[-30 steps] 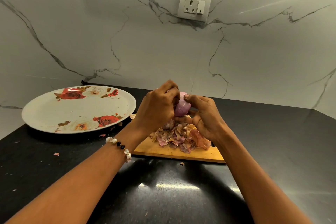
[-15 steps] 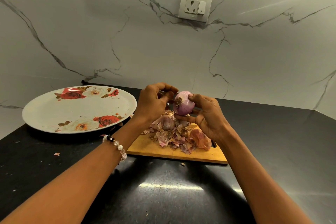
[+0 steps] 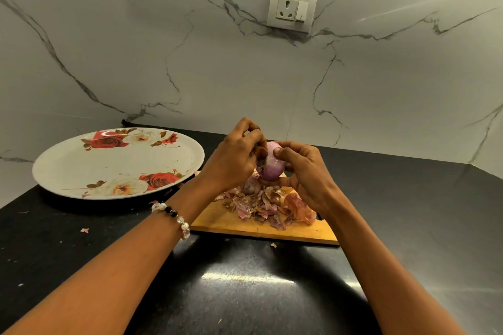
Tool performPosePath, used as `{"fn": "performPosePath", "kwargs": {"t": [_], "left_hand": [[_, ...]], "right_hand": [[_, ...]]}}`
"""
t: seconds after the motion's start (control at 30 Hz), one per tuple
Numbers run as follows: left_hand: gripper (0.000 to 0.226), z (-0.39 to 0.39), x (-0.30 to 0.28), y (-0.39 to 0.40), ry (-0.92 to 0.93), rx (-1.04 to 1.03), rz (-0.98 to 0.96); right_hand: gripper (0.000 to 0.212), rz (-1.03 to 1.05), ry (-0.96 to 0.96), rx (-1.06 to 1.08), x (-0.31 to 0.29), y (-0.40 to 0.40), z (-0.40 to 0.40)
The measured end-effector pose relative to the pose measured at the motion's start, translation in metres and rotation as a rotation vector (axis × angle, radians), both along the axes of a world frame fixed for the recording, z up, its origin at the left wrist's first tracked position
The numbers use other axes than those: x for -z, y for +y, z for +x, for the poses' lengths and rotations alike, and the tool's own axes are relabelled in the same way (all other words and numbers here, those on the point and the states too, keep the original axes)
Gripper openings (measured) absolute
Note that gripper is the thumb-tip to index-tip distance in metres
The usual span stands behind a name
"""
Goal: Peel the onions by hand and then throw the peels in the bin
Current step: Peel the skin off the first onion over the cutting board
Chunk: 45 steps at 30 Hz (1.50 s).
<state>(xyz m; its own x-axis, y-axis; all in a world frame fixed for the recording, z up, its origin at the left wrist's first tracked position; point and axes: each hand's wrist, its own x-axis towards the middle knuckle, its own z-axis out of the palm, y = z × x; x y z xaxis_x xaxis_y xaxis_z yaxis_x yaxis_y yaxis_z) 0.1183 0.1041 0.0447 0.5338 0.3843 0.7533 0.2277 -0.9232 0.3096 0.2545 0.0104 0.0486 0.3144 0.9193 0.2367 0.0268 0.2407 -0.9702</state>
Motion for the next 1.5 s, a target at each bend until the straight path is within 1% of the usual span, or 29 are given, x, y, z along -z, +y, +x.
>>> {"fn": "performPosePath", "kwargs": {"t": [0.1, 0.23, 0.27, 0.33, 0.43, 0.5, 0.6, 0.63, 0.7, 0.8, 0.93, 1.1, 1.23, 1.3, 1.5], "left_hand": [[0.01, 0.001, -0.001, -0.003, 0.043, -0.033, -0.003], [0.01, 0.003, -0.004, -0.01, 0.127, -0.147, -0.048], [0.011, 0.003, -0.004, -0.011, 0.133, -0.148, -0.074], [0.01, 0.003, -0.007, -0.012, 0.076, -0.093, -0.195], [0.023, -0.002, -0.014, -0.011, -0.076, 0.022, -0.397], [0.026, -0.005, -0.017, -0.011, -0.17, 0.083, -0.482], [0.012, -0.007, -0.016, -0.012, -0.221, 0.051, -0.434], [0.013, -0.006, -0.014, -0.012, -0.226, 0.035, -0.425], [0.023, -0.003, -0.011, -0.014, -0.243, 0.032, -0.428], [0.033, 0.0, -0.011, -0.018, -0.302, 0.037, -0.406], [0.031, 0.001, -0.01, -0.022, -0.341, -0.002, -0.326], [0.028, 0.002, -0.011, -0.029, -0.339, -0.01, -0.281], [0.025, 0.003, -0.012, -0.031, -0.328, -0.06, -0.394], [0.025, 0.003, -0.01, -0.031, -0.317, -0.093, -0.474], [0.021, 0.005, -0.008, -0.032, -0.393, -0.119, -0.681]], "right_hand": [[0.019, 0.03, -0.005, 0.001, 0.0, -0.001, -0.002], [0.017, 0.078, -0.021, 0.025, -0.001, -0.003, -0.004], [0.016, 0.087, -0.009, 0.031, -0.001, -0.003, -0.004], [0.016, 0.096, 0.037, 0.028, -0.002, -0.003, -0.003], [0.016, 0.096, 0.131, 0.012, -0.006, -0.002, -0.002], [0.014, 0.08, 0.219, 0.027, -0.009, -0.004, -0.001], [0.014, 0.067, 0.369, 0.012, -0.013, -0.007, 0.0], [0.017, 0.064, 0.41, 0.0, -0.014, -0.008, 0.0], [0.018, 0.059, 0.447, -0.024, -0.015, -0.008, -0.002], [0.018, 0.057, 0.437, -0.047, -0.013, -0.006, -0.003], [0.015, 0.078, 0.383, -0.022, -0.01, -0.004, 0.0], [0.015, 0.102, 0.386, -0.007, -0.009, -0.003, 0.003], [0.014, 0.109, 0.355, 0.013, -0.008, -0.003, 0.004], [0.013, 0.118, 0.289, 0.033, -0.007, -0.002, 0.004], [0.024, 0.167, 0.147, 0.07, -0.003, 0.003, 0.001]]}}
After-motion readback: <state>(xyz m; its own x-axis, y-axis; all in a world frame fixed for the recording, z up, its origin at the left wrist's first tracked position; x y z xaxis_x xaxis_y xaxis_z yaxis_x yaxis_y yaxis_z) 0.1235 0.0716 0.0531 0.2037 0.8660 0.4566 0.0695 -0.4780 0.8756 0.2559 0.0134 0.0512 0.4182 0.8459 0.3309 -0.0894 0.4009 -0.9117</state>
